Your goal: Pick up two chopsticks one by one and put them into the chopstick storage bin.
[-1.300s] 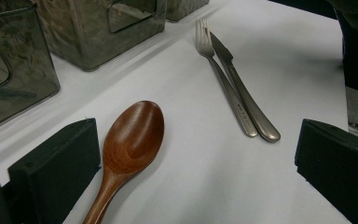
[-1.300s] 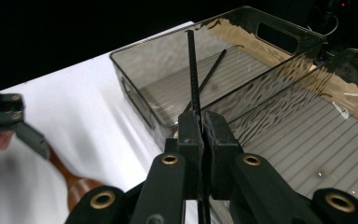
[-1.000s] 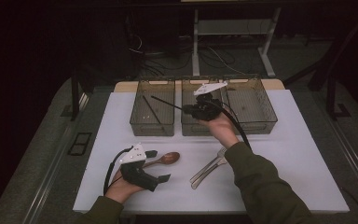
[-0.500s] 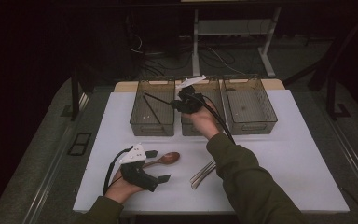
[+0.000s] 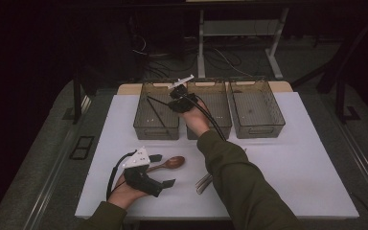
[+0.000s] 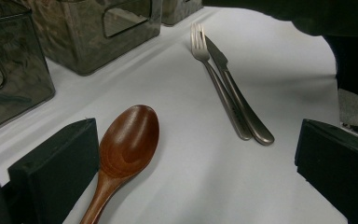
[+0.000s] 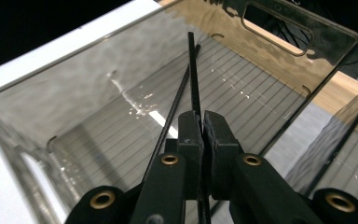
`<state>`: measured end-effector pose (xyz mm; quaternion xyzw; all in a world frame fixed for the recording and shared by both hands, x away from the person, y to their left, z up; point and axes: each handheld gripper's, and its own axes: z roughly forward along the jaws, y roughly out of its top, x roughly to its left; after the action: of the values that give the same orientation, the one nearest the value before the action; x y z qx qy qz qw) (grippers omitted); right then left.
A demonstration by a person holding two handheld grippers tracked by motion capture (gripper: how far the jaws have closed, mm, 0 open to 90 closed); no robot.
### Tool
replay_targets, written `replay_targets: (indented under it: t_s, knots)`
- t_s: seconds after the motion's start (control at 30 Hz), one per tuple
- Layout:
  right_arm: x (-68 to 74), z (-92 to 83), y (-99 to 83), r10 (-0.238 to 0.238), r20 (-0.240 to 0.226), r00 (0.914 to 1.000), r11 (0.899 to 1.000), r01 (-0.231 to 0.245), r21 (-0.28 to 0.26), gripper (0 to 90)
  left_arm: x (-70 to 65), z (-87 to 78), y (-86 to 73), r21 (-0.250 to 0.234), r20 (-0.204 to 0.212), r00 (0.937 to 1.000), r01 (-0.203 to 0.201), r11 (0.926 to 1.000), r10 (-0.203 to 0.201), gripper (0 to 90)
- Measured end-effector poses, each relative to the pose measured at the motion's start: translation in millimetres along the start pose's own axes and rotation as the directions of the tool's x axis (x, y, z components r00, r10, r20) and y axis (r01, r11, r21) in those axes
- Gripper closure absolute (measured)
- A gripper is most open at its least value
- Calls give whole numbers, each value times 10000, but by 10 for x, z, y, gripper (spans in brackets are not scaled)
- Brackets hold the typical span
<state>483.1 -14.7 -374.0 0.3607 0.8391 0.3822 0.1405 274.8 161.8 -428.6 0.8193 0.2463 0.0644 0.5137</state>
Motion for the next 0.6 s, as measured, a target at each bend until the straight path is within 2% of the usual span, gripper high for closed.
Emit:
replay_targets:
  t_s: [0.17,0.23,0.3,0.6]
  knots:
    - [40,176,28,104,79,9999,9997,-106,209,849,-2,2,0,-29,19,10000,27,10000,-27,0]
    - [74,217,63,-67,98,9999,9997,65,237,842,0,-1,0,-36,30,10000,8,10000,-8,0]
    - [100,225,104,-153,-5,9999,9998,153,128,785,3,-7,0,-41,22,10000,-18,10000,18,0]
    - [97,-8,163,75,-542,9985,9991,-97,-411,569,6,-11,1,-34,-13,10000,-43,10000,43,0]
